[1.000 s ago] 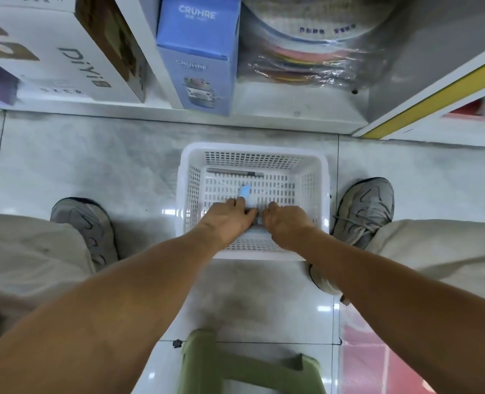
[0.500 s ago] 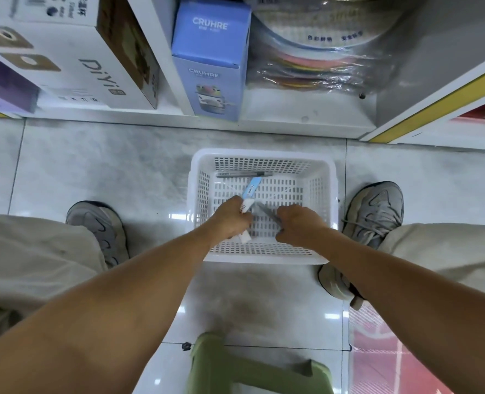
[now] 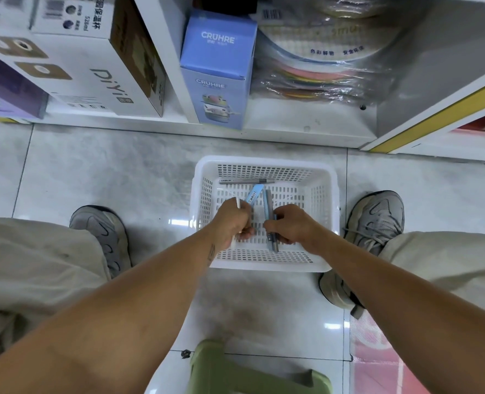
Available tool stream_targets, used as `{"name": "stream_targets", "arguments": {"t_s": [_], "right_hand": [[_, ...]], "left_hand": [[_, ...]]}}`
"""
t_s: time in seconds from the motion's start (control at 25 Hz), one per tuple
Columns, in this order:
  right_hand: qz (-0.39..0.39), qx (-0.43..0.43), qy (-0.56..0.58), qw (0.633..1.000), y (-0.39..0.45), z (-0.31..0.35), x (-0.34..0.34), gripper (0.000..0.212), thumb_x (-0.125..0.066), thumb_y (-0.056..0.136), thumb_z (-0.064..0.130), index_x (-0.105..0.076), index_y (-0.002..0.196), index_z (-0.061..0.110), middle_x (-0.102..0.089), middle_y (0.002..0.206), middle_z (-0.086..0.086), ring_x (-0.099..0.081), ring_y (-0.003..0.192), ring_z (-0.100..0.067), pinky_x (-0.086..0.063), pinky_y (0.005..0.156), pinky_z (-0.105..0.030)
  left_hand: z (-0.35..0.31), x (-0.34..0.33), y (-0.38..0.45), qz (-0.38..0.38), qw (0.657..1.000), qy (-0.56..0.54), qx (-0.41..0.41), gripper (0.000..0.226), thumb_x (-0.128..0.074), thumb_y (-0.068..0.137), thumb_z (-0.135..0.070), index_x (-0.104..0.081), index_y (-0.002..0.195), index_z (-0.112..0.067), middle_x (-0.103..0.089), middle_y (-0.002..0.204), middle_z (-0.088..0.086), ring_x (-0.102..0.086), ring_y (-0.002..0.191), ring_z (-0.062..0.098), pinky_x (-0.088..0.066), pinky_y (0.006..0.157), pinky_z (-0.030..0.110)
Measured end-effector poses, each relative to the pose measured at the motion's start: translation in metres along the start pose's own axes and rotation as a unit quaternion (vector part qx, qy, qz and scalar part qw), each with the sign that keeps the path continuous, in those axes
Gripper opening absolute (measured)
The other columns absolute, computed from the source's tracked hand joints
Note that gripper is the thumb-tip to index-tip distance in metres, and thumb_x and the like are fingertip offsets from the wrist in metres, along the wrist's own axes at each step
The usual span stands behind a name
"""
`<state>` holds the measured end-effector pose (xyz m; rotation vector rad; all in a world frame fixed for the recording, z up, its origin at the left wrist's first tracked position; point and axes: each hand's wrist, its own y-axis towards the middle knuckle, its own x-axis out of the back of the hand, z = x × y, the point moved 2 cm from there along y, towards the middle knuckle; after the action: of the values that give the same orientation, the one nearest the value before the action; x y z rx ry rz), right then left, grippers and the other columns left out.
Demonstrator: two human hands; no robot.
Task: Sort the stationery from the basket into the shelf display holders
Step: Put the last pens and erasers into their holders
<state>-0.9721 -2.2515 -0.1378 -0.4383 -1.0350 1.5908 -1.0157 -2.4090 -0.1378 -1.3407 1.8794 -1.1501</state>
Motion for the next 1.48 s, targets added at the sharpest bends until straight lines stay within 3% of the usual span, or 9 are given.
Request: {"name": "stream_targets", "arguments": {"t_s": [0.2, 0.48, 0.6, 0.76, 0.92, 1.0, 1.16, 1.4, 1.48], "right_hand": [[-0.003, 0.032, 0.100, 0.994, 0.003, 0.007, -0.005, 0.021, -0.072, 0.085, 0.013, -0.065, 0.105, 0.017, -0.066, 0.067, -0.004, -0.050, 0.046, -0.009, -0.039, 0.042, -0.024], [-0.029, 0.027, 0.192, 0.981, -0.001, 0.008, 0.000, 0.017, -0.072, 0.083, 0.011, -0.074, 0.099, 0.014, -0.065, 0.072, -0.007, -0.052, 0.055, -0.011, -0.035, 0.045, -0.023], [-0.055, -0.010, 0.269, 0.961, -0.001, 0.000, 0.003, 0.008, -0.065, 0.089, 0.009, -0.070, 0.086, 0.003, -0.060, 0.073, -0.010, -0.051, 0.064, -0.016, -0.036, 0.055, -0.027], [-0.042, -0.002, 0.272, 0.961, 0.004, 0.005, 0.000, 0.016, -0.055, 0.095, 0.008, -0.069, 0.097, -0.001, -0.068, 0.080, -0.009, -0.056, 0.063, -0.011, -0.039, 0.055, -0.024], [-0.137, 0.022, 0.129, 0.982, 0.010, 0.008, 0.012, 0.011, -0.051, 0.097, 0.012, -0.057, 0.089, 0.010, -0.059, 0.071, -0.001, -0.048, 0.051, -0.008, -0.036, 0.041, -0.018], [-0.169, 0.045, 0.041, 0.984, 0.011, 0.003, 0.017, 0.011, -0.054, 0.096, 0.014, -0.052, 0.086, 0.011, -0.058, 0.071, 0.000, -0.054, 0.051, -0.007, -0.041, 0.040, -0.017], [-0.179, 0.030, -0.043, 0.982, 0.016, -0.013, 0.014, 0.008, -0.059, 0.092, 0.015, -0.059, 0.093, 0.007, -0.065, 0.087, -0.013, -0.067, 0.075, -0.031, -0.060, 0.064, -0.045], [-0.184, 0.009, -0.086, 0.979, 0.023, -0.016, 0.012, 0.007, -0.058, 0.089, 0.013, -0.059, 0.083, 0.010, -0.062, 0.078, -0.008, -0.067, 0.076, -0.031, -0.059, 0.066, -0.042], [-0.189, 0.009, -0.082, 0.979, 0.021, -0.016, 0.013, 0.007, -0.059, 0.088, 0.012, -0.059, 0.082, 0.010, -0.061, 0.076, -0.006, -0.066, 0.072, -0.029, -0.059, 0.063, -0.041]], "left_hand": [[-0.006, -0.012, -0.006, 0.092, 0.995, -0.037, 0.021, 0.032, -0.051, 0.089, 0.011, -0.061, 0.114, -0.007, -0.069, 0.099, 0.023, -0.067, 0.072, 0.029, -0.057, 0.058, 0.034], [-0.011, -0.010, -0.006, 0.127, 0.991, -0.010, -0.026, 0.018, -0.057, 0.096, -0.009, -0.068, 0.110, -0.006, -0.073, 0.100, 0.019, -0.071, 0.092, 0.030, -0.056, 0.080, 0.038], [-0.009, -0.007, 0.004, 0.083, 0.986, 0.133, -0.061, 0.017, -0.053, 0.099, -0.015, -0.063, 0.103, -0.003, -0.066, 0.091, 0.014, -0.060, 0.072, 0.019, -0.051, 0.066, 0.030], [-0.005, -0.014, 0.009, 0.057, 0.961, 0.258, -0.079, 0.029, -0.045, 0.102, -0.029, -0.059, 0.112, -0.005, -0.061, 0.079, 0.007, -0.052, 0.059, 0.014, -0.041, 0.047, 0.023], [-0.005, -0.015, 0.010, -0.065, 0.904, 0.390, -0.162, 0.032, -0.049, 0.098, -0.044, -0.047, 0.103, -0.012, -0.060, 0.079, 0.001, -0.059, 0.063, 0.016, -0.040, 0.048, 0.025], [-0.009, -0.010, 0.010, -0.129, 0.835, 0.491, -0.213, 0.026, -0.056, 0.096, -0.032, -0.047, 0.109, -0.010, -0.062, 0.092, 0.007, -0.061, 0.071, 0.023, -0.041, 0.055, 0.031], [-0.022, -0.019, 0.017, -0.144, 0.727, 0.621, -0.254, 0.046, -0.068, 0.084, -0.003, -0.045, 0.123, -0.002, -0.051, 0.110, 0.016, -0.064, 0.077, 0.032, -0.043, 0.057, 0.034], [-0.033, -0.030, 0.024, -0.106, 0.732, 0.630, -0.239, 0.031, -0.072, 0.079, -0.005, -0.059, 0.107, -0.006, -0.059, 0.100, 0.013, -0.065, 0.083, 0.029, -0.043, 0.062, 0.031], [-0.035, -0.032, 0.019, -0.087, 0.699, 0.657, -0.270, 0.024, -0.074, 0.079, -0.018, -0.061, 0.098, -0.010, -0.064, 0.093, 0.009, -0.060, 0.073, 0.023, -0.041, 0.061, 0.030]]}}
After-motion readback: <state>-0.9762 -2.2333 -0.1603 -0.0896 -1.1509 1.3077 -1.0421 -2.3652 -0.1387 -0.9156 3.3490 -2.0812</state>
